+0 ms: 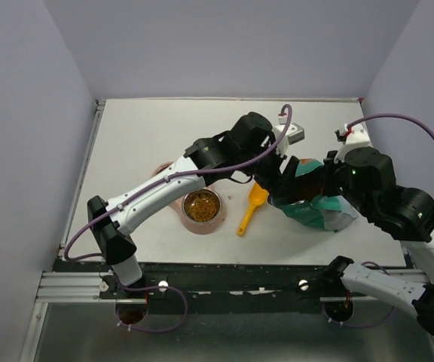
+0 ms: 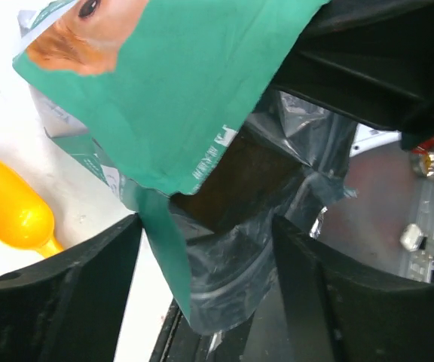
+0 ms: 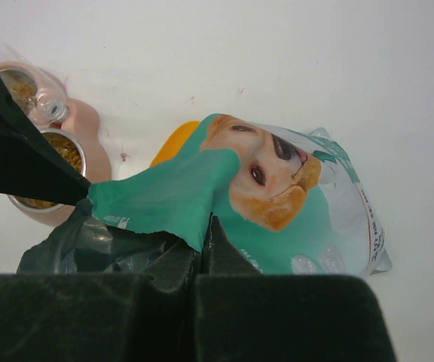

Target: Serve the pet food

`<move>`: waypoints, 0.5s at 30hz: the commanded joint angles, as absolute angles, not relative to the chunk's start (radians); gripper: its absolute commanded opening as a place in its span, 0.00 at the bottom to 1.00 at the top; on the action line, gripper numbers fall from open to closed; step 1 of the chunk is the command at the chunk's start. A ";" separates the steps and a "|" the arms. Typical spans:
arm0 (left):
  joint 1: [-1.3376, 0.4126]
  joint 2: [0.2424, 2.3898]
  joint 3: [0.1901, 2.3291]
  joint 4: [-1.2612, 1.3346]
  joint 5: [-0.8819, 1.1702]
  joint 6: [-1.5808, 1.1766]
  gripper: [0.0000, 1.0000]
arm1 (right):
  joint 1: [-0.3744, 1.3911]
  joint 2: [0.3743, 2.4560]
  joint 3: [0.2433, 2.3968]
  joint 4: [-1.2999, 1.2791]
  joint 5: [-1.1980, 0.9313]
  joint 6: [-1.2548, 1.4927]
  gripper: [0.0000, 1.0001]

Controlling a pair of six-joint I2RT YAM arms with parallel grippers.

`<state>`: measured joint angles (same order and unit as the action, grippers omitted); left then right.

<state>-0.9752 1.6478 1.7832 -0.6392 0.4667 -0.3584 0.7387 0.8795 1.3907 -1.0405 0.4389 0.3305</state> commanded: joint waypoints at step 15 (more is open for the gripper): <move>-0.994 1.864 2.183 -0.939 0.236 -0.250 0.15 | 0.744 0.934 1.514 -0.890 0.224 0.252 0.00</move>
